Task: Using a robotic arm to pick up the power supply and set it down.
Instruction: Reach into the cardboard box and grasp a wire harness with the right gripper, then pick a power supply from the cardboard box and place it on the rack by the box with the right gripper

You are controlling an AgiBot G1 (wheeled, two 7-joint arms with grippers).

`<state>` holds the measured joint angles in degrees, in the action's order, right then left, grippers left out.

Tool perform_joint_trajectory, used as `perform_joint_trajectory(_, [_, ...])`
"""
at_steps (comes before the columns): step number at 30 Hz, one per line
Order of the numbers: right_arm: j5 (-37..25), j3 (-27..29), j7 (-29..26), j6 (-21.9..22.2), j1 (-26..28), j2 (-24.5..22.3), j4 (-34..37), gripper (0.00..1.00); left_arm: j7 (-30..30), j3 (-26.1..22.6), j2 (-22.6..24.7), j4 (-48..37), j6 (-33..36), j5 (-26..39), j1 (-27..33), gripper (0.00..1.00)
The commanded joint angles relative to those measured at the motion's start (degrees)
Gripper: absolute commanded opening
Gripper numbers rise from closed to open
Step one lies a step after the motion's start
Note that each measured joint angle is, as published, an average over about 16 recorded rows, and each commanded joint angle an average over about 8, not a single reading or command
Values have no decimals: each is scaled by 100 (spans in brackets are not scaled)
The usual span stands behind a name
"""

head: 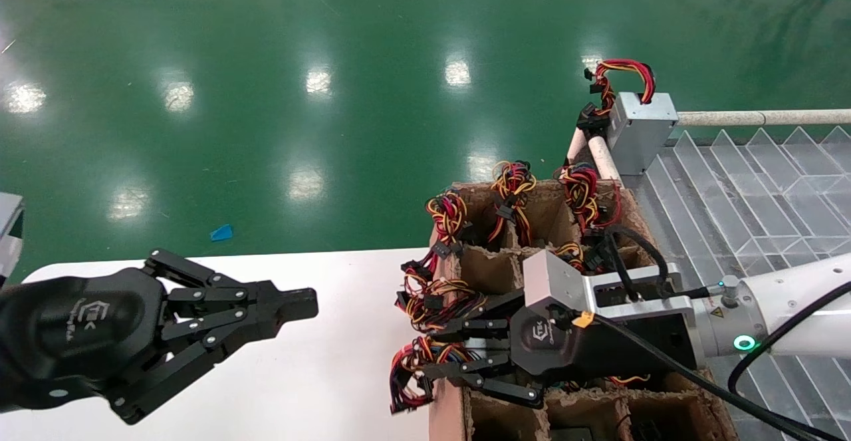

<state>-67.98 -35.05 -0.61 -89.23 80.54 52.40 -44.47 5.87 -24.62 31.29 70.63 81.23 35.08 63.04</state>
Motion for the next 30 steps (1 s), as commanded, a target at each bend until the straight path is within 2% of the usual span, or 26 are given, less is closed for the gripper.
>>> perform_joint_trajectory(1, [-23, -31, 3, 22, 16, -23, -46, 0, 0, 0, 0, 0, 0, 0, 0, 0])
perform_joint_trajectory(15, [-2, -146, -246, -17, 129, -264, -502, 0, 0, 0, 0, 0, 0, 0, 0, 0])
perform_joint_trajectory(22, [-125, -419, -635, -121, 614, -373, -1028, 0, 0, 0, 0, 0, 0, 0, 0, 0])
perform_joint_trajectory(30, [-262, -1033, -1193, -172, 1434, -497, -1862, 0, 0, 0, 0, 0, 0, 0, 0, 0])
